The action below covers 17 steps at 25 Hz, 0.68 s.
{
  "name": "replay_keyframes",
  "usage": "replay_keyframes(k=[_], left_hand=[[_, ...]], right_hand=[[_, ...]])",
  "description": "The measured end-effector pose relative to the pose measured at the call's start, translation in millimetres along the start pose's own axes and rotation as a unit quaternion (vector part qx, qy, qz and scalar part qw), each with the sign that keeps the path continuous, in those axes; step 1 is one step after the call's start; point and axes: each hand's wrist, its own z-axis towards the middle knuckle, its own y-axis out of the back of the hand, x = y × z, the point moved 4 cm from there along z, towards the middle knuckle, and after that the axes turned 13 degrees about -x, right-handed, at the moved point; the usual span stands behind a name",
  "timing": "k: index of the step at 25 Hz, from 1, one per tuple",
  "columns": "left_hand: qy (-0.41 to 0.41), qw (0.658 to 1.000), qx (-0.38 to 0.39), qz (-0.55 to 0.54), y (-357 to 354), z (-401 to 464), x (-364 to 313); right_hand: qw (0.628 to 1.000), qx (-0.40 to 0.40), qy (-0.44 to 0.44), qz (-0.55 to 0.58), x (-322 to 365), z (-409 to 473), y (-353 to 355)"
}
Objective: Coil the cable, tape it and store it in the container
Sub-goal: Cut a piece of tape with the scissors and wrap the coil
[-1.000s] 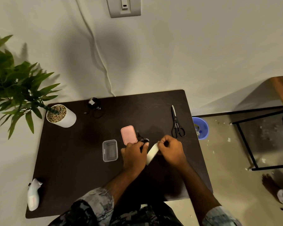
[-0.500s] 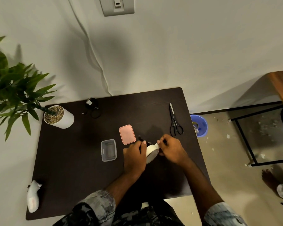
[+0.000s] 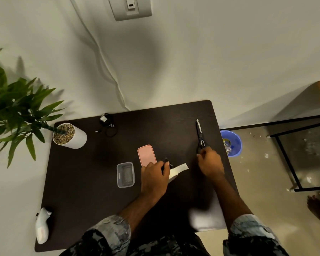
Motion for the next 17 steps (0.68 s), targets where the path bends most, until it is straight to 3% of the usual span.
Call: replay_keyframes(k=[2, 5, 8, 11, 13, 17], left_hand=[[0.007, 1.0, -0.001, 0.002, 1, 4, 5], [0.016, 1.0, 0.002, 0.005, 0, 11, 13], [0.01, 1.0, 0.0, 0.015, -2, 14, 21], [0.001, 1.0, -0.005, 0.027, -2, 14, 22], [-0.003, 0.999, -0.005, 0.033, -2, 15, 22], [-0.002, 0.999, -0.006, 0.035, -4, 15, 21]], right_hand=[[0.998, -0.028, 0.004, -0.062, -10, 15, -7], [0.994, 0.01, 0.011, -0.104, -21, 26, -18], [0.987, -0.009, -0.021, -0.159, -33, 26, -21], [0.989, -0.056, -0.037, -0.135, -34, 17, -20], [0.994, -0.029, -0.016, -0.104, -29, 13, -25], [0.986, -0.007, -0.014, -0.165, -28, 9, -30]])
